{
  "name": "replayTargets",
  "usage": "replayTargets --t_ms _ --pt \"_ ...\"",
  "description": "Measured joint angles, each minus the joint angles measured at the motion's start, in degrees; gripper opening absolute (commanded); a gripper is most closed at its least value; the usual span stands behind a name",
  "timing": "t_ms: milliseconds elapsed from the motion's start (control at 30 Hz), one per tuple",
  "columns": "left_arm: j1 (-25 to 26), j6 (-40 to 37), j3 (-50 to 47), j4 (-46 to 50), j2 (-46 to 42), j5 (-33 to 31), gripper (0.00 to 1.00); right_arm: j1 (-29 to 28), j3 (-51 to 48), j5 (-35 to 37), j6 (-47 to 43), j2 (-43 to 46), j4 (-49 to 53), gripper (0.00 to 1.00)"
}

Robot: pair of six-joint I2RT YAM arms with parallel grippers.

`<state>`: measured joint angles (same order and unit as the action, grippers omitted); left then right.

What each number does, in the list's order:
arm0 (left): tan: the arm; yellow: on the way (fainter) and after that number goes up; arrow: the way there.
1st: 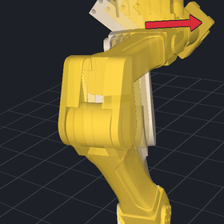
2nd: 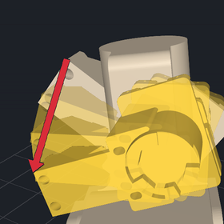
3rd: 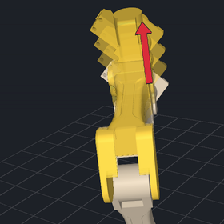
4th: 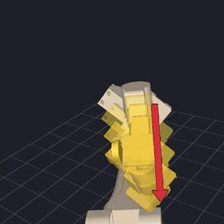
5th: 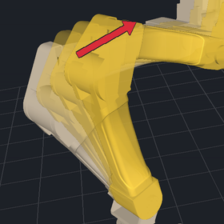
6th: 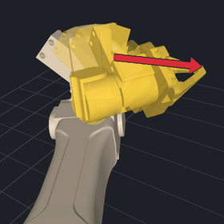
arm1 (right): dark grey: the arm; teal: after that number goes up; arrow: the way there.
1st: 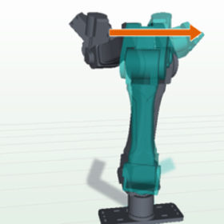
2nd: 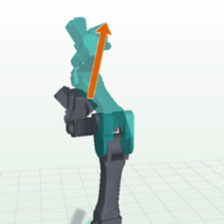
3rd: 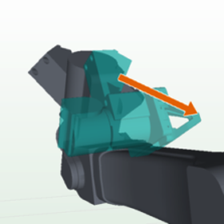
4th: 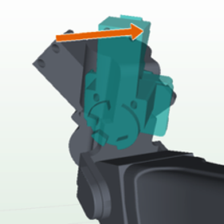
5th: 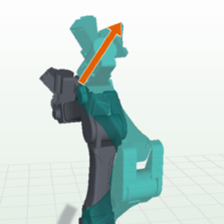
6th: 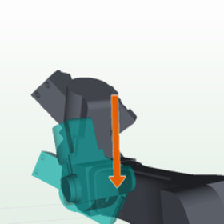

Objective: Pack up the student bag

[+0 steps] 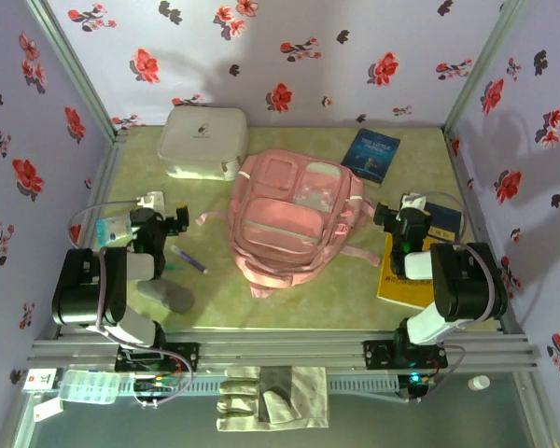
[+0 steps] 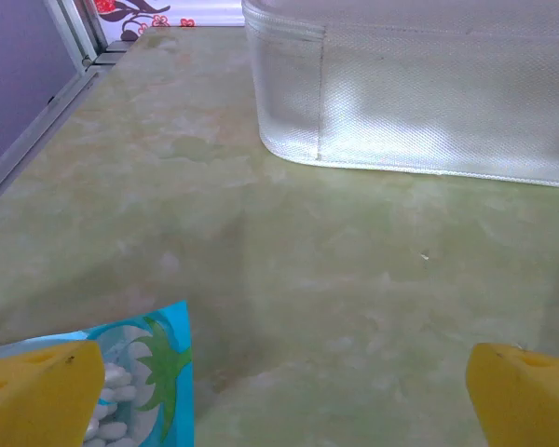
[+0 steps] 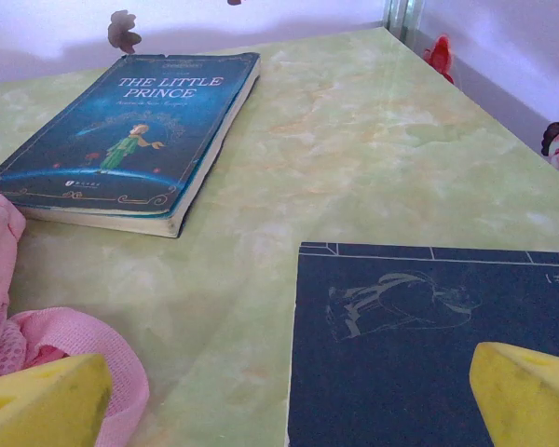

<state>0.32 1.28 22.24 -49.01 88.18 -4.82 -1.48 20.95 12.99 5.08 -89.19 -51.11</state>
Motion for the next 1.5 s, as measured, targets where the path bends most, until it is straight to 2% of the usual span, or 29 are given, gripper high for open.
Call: replayTargets --t_ms 1067,1200,1367,1500 --pt "0.0 0.0 0.0 -0.04 0.0 0.0 1.0 0.0 0.0 -0.22 0.0 0.0 0.0 0.99" --pt "0.0 0.02 -1.62 -3.48 0.0 -0.07 1.0 0.0 0.0 0.42 0.09 0.55 0.55 0.99" --pt "0.39 0.04 -4.55 -4.83 -1.84 -3.74 1.0 0.0 1.44 2.34 2.01 10.97 12.33 0.99" --pt "1.99 0.02 -4.26 -1.51 -7.98 -8.17 1.0 0.0 8.66 1.44 7.3 19.69 25.59 0.99"
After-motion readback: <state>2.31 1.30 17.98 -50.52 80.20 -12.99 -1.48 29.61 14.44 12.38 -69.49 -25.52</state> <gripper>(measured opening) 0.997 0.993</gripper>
